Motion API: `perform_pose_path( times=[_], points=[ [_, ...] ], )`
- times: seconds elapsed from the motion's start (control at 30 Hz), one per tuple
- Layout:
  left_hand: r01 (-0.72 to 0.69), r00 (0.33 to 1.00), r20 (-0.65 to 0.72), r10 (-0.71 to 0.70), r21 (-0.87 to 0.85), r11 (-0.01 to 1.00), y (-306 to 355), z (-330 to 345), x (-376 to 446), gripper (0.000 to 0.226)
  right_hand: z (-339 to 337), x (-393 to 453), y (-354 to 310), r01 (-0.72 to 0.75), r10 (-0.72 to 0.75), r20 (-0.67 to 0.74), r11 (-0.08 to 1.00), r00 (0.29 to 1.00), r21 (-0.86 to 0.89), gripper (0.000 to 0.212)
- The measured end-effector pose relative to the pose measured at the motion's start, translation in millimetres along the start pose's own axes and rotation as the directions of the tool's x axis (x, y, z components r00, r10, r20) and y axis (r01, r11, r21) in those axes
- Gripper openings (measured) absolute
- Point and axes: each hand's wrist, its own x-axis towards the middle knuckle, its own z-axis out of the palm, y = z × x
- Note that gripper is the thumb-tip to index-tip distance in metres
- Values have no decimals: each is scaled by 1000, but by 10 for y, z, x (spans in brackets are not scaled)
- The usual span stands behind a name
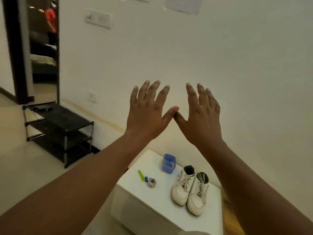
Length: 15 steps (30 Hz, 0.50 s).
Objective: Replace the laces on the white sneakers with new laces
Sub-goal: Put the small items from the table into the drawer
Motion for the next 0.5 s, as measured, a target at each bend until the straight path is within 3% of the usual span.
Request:
perform_pose_path(
  times=[0.33,0.5],
  points=[
    [233,963,129,-235,29,972,-675,640,-1014,58,1173,-552,-546,135,-168,218,978,961,159,71],
    [374,887,274,-372,46,926,-955,1157,-1671,53,1743,-890,-752,137,-205,390,971,898,194,71]
  ],
)
